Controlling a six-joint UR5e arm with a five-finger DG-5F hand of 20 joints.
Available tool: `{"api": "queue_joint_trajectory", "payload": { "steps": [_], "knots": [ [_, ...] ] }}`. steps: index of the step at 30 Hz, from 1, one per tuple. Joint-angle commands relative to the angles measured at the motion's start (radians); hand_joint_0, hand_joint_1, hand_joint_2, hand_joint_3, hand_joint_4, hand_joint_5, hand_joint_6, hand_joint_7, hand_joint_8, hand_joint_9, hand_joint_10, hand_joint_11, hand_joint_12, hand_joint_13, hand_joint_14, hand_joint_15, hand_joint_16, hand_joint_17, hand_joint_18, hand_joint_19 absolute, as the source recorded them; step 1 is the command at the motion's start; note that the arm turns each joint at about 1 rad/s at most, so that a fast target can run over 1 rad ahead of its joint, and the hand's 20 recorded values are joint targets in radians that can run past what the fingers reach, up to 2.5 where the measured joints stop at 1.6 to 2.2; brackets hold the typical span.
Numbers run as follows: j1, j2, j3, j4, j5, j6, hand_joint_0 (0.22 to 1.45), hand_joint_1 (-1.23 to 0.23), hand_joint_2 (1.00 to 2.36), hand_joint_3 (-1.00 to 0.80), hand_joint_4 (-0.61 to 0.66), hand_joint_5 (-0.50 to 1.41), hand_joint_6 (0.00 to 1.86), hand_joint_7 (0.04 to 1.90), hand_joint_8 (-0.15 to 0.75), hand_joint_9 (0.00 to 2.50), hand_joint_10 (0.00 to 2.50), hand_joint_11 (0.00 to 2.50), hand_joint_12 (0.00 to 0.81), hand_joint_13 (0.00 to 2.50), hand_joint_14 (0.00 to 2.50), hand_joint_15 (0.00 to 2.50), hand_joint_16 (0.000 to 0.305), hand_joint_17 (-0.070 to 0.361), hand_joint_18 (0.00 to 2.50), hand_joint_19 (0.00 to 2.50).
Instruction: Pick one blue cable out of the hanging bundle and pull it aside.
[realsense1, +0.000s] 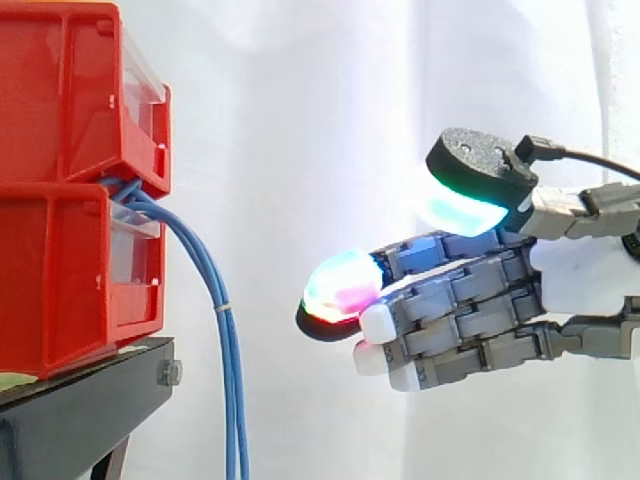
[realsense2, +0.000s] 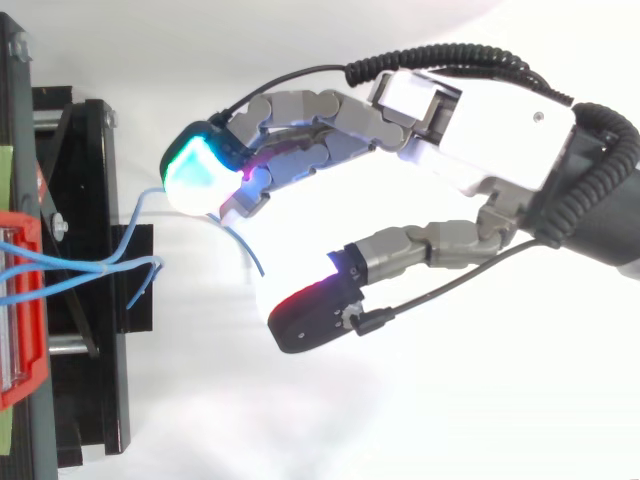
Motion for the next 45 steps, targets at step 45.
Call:
{"api": "queue_joint_trajectory", "payload": {
  "steps": [45],
  "knots": [
    [-0.009, -0.229, 0.146, 0.272, 0.110, -0.144, 0.51, -0.72, 1.00, -0.50, 0.22, -0.16, 0.50, 0.76, 0.218, 0.79, 0.02, 0.44, 0.250, 0.62, 0.01, 0.31, 0.030, 0.068, 0.38, 0.18]
  ]
}}
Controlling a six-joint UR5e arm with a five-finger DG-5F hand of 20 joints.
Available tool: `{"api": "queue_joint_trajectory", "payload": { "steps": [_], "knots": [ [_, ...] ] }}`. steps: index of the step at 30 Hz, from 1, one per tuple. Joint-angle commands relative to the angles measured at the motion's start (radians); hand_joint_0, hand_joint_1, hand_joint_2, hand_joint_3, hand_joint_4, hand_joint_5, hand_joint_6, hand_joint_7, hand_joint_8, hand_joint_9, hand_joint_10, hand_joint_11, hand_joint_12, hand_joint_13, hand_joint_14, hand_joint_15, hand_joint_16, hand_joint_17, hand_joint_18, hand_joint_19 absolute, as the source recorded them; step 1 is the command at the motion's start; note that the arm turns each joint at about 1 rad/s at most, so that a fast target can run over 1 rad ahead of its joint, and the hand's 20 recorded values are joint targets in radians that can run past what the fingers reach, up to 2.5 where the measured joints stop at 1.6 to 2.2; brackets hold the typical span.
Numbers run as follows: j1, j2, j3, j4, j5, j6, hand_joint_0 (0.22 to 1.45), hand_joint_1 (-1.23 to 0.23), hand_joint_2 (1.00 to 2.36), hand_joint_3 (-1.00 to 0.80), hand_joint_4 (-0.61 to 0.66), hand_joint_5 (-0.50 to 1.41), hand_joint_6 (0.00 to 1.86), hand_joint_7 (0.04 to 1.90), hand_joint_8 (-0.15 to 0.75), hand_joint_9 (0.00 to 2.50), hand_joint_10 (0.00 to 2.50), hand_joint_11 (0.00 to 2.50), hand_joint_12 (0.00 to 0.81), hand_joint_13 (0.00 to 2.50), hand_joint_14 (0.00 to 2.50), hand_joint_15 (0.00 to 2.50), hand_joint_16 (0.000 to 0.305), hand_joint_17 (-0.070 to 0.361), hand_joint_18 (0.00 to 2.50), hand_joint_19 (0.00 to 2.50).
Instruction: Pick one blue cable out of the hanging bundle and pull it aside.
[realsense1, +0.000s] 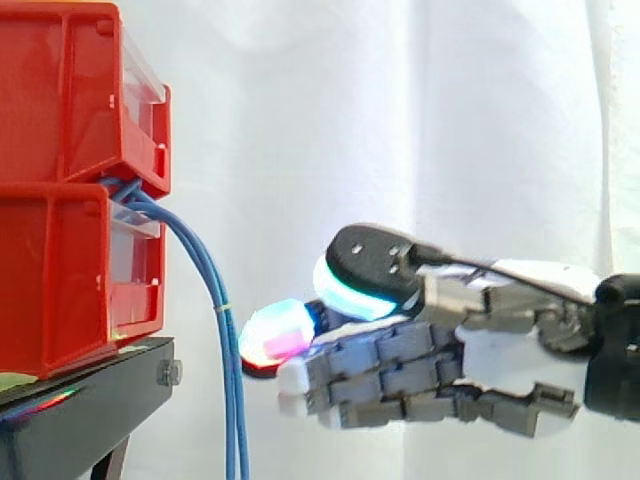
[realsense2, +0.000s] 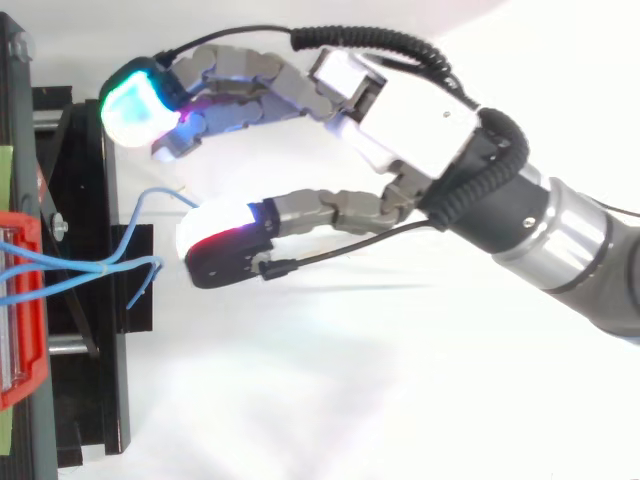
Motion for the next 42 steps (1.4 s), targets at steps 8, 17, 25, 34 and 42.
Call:
{"api": "queue_joint_trajectory", "payload": {
  "steps": [8, 17, 25, 34, 42],
  "knots": [
    [0.005, -0.075, 0.074, -0.039, -0.015, 0.033, 0.51, -0.72, 1.00, -0.50, 0.22, -0.16, 0.50, 0.76, 0.214, 0.81, 0.02, 0.44, 0.243, 0.64, 0.01, 0.32, 0.030, 0.068, 0.38, 0.19],
    [0.022, -0.112, 0.074, -0.021, -0.025, 0.048, 0.51, -0.70, 1.00, -0.50, 0.23, -0.15, 0.50, 0.80, 0.216, 0.83, 0.02, 0.45, 0.247, 0.65, 0.01, 0.33, 0.030, 0.068, 0.39, 0.20],
    [0.027, -0.110, 0.074, -0.024, -0.051, 0.065, 0.51, -0.69, 1.00, -0.50, 0.25, -0.12, 0.50, 0.89, 0.215, 0.86, 0.01, 0.45, 0.247, 0.66, 0.01, 0.33, 0.030, 0.068, 0.39, 0.20],
    [0.044, -0.112, 0.073, 0.022, -0.101, 0.087, 0.52, -0.64, 1.00, -0.50, 0.25, -0.09, 0.50, 0.97, 0.212, 0.91, 0.01, 0.45, 0.242, 0.68, 0.01, 0.34, 0.030, 0.067, 0.40, 0.21],
    [0.053, -0.110, 0.073, 0.059, -0.138, 0.117, 0.53, -0.61, 1.00, -0.50, 0.24, -0.07, 0.50, 1.05, 0.210, 0.93, 0.02, 0.46, 0.243, 0.70, 0.01, 0.35, 0.030, 0.067, 0.41, 0.23]
  ]
}}
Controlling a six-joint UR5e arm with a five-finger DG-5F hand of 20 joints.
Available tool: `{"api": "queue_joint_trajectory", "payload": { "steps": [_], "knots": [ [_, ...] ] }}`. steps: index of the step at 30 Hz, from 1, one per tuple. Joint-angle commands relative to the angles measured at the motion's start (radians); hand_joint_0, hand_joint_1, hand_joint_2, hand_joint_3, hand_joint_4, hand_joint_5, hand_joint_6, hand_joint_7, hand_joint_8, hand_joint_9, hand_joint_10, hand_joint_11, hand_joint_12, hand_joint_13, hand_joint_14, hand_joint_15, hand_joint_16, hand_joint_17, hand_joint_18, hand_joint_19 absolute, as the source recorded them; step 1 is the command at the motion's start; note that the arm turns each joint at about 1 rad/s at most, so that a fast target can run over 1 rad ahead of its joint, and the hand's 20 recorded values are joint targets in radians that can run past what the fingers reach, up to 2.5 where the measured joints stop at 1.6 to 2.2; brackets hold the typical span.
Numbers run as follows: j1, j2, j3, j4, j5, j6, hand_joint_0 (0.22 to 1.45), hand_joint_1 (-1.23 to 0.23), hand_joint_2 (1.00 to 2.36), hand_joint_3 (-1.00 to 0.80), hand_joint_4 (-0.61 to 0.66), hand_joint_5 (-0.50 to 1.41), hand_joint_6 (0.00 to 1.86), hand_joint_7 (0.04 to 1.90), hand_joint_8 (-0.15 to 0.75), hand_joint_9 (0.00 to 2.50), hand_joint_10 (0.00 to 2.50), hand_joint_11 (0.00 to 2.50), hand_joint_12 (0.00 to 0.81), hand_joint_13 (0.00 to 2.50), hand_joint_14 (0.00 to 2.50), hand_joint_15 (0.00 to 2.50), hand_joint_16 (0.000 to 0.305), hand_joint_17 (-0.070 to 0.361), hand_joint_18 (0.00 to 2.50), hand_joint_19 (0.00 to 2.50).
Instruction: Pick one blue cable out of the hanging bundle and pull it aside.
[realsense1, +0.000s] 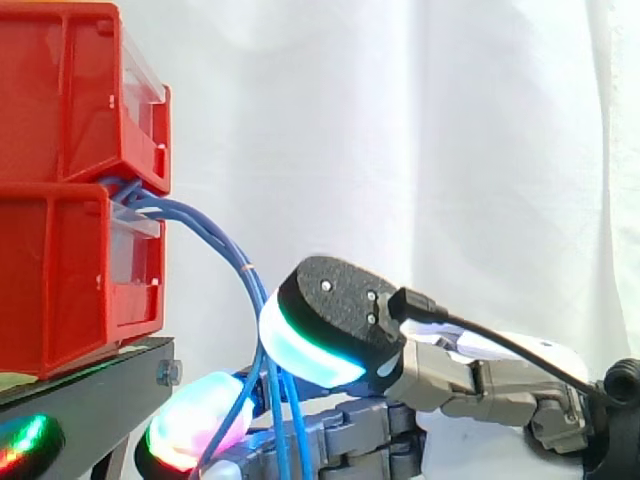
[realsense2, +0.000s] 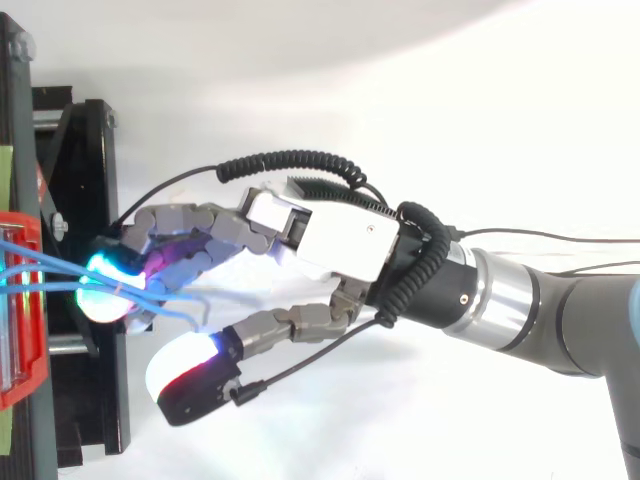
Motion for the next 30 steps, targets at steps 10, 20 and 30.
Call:
{"api": "queue_joint_trajectory", "payload": {
  "steps": [10, 20, 30],
  "knots": [
    [0.004, 0.001, 0.000, -0.044, -0.054, 0.080, 0.54, -0.57, 1.00, -0.50, 0.22, -0.06, 0.50, 1.09, 0.213, 0.97, 0.02, 0.47, 0.240, 0.72, 0.01, 0.36, 0.029, 0.066, 0.42, 0.24],
    [-0.005, 0.001, 0.000, -0.093, -0.063, 0.168, 0.54, -0.54, 1.00, -0.50, 0.22, -0.06, 0.50, 1.09, 0.210, 0.98, 0.02, 0.47, 0.241, 0.73, 0.02, 0.37, 0.030, 0.067, 0.43, 0.25],
    [-0.010, 0.004, 0.000, -0.128, -0.081, 0.237, 0.54, -0.53, 1.00, -0.50, 0.22, -0.06, 0.50, 1.09, 0.205, 1.00, 0.02, 0.46, 0.245, 0.73, 0.02, 0.37, 0.030, 0.068, 0.43, 0.25]
  ]
}}
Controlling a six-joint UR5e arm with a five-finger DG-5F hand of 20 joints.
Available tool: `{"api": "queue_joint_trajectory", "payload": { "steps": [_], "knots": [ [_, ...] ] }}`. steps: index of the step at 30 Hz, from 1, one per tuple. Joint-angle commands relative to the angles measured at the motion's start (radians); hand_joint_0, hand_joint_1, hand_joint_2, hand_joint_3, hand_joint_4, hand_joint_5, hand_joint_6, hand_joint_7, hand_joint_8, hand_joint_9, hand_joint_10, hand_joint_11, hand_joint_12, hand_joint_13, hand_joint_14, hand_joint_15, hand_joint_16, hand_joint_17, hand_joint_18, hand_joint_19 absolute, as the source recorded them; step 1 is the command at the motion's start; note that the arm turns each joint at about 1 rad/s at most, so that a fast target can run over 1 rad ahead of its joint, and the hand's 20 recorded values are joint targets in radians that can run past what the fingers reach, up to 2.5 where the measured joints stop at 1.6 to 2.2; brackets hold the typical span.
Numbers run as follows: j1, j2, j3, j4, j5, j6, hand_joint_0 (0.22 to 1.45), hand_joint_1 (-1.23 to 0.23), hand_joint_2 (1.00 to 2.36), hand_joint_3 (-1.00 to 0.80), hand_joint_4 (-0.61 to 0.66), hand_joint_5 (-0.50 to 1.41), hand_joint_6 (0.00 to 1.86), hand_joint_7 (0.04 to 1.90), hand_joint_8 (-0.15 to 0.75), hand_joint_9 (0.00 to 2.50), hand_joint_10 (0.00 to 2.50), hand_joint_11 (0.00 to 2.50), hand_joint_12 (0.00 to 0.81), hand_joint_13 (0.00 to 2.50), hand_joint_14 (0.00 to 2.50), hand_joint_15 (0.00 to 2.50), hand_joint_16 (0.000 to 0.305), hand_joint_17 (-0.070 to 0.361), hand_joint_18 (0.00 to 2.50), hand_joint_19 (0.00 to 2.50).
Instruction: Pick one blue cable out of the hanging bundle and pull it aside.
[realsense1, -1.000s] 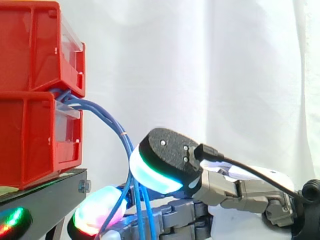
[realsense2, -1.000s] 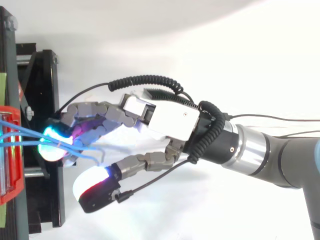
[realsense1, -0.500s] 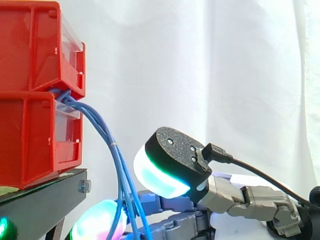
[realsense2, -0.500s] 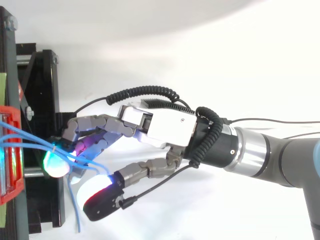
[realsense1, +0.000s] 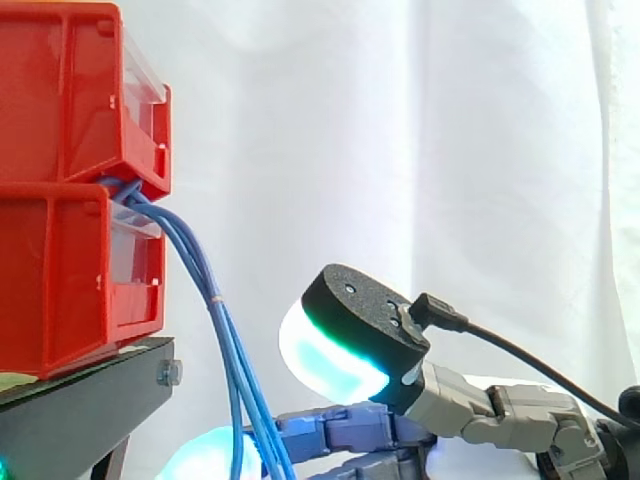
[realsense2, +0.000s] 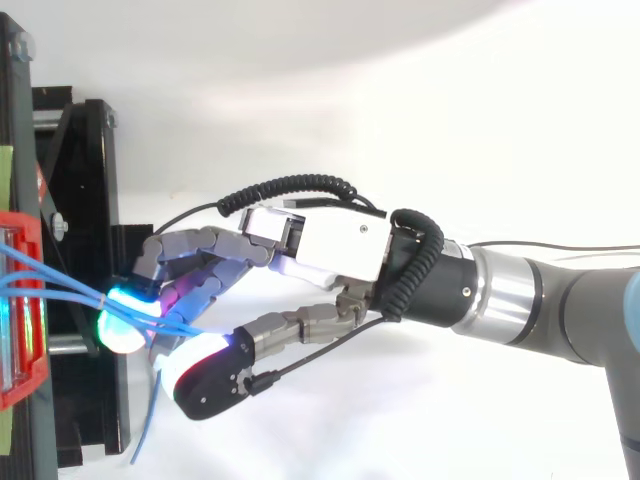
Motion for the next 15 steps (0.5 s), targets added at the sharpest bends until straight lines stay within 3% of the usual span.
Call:
{"api": "queue_joint_trajectory", "payload": {
  "steps": [1, 8, 15],
  "knots": [
    [-0.002, 0.006, 0.000, -0.012, -0.002, 0.016, 0.54, -0.54, 1.00, -0.50, 0.21, -0.06, 0.50, 1.10, 0.209, 1.00, 0.02, 0.47, 0.246, 0.73, 0.02, 0.37, 0.030, 0.067, 0.43, 0.25],
    [-0.004, 0.027, 0.000, -0.036, -0.004, 0.016, 0.56, -0.60, 1.00, -0.50, 0.18, -0.05, 0.50, 1.16, 0.199, 1.00, 0.02, 0.48, 0.241, 0.73, 0.02, 0.37, 0.029, 0.066, 0.43, 0.25],
    [-0.004, 0.027, 0.002, -0.033, -0.004, 0.021, 0.59, -0.65, 1.01, -0.38, 0.15, -0.05, 0.50, 1.23, 0.195, 0.99, 0.02, 0.49, 0.237, 0.73, 0.02, 0.39, 0.029, 0.065, 0.43, 0.26]
  ]
}}
